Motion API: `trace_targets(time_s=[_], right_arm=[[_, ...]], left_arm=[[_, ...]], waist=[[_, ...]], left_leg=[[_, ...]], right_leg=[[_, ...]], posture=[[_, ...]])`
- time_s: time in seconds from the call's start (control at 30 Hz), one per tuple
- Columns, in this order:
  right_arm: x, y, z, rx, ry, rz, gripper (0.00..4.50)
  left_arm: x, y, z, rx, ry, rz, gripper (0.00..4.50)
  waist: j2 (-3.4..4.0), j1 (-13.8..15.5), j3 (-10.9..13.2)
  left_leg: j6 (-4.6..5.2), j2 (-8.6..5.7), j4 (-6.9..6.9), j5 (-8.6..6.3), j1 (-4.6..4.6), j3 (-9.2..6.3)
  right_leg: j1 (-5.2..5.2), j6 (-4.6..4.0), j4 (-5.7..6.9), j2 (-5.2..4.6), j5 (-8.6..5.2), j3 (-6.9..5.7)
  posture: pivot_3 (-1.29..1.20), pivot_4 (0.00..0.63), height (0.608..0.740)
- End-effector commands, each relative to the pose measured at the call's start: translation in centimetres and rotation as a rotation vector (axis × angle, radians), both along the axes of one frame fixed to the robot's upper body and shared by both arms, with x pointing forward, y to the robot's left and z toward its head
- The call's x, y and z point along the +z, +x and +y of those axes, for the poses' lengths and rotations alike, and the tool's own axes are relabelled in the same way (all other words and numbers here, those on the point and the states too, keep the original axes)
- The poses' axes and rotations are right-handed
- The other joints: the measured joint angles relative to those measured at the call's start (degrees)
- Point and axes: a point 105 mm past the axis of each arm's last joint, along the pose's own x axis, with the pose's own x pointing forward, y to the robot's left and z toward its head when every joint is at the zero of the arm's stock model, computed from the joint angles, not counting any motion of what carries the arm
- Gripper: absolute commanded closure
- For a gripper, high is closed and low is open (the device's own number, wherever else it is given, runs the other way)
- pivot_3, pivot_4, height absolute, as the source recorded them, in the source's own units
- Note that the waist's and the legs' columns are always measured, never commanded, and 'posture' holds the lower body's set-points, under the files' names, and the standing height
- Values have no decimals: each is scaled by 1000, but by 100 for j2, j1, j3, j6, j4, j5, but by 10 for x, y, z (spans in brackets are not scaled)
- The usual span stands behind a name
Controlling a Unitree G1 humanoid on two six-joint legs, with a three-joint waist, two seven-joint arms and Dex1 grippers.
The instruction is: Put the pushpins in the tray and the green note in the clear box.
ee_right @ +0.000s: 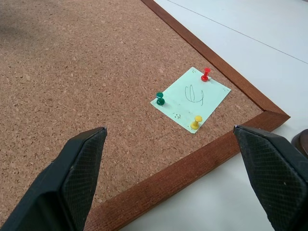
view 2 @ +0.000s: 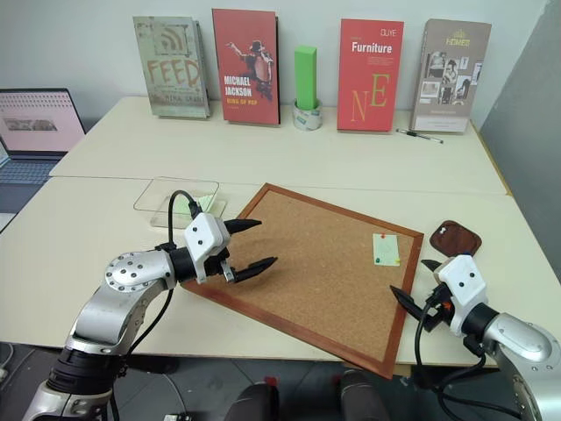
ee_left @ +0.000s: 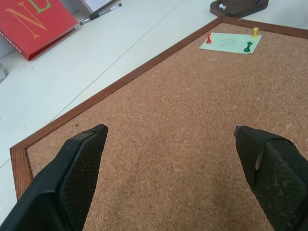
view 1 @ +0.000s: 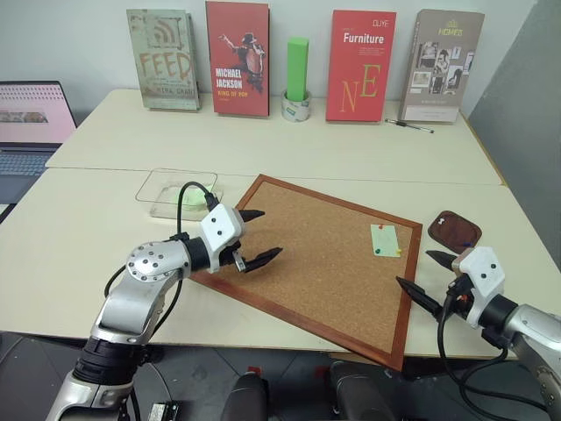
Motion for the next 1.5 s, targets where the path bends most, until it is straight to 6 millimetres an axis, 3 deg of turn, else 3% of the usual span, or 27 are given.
trace_targets(time_s=[0.03, 0.4, 0.87, 1.07, 1.5], right_arm=[[12, 0, -1, 7, -1, -59, 23], [9, -1, 7, 28, 9, -54, 23], [15, -6, 10, 32, 12, -81, 23], [16, -11, 22, 38, 33, -84, 0], [30, -7, 42, 34, 99, -115, 0]], left_arm=[[18, 1, -2, -12, -47, -76, 0], [9, 8, 5, 27, 45, -25, 0], [17, -4, -29, -183, -12, 10, 0], [14, -8, -40, -238, -43, 55, 1015], [-6, 7, -75, -270, -85, 78, 3341]], waist=[[-1, 0, 0], [0, -2, 0], [0, -1, 0], [0, -1, 0], [-2, 7, -1]], left_leg=[[0, 0, 0, 0, 0, 0], [0, 1, 0, 0, 2, -1], [0, 0, 0, 0, 0, -1], [0, 0, 2, 0, 2, -1], [0, -3, 6, 0, 4, -3]], right_leg=[[0, 0, 0, 0, 0, 0], [0, 0, 2, 1, 0, -2], [0, 1, 3, 1, 1, -1], [2, 1, 3, 1, 1, -1], [7, 3, 3, 1, 2, -1]], posture=[[0, 150, 740], [0, 150, 740], [0, 150, 740], [0, 150, 740], [0, 150, 740]])
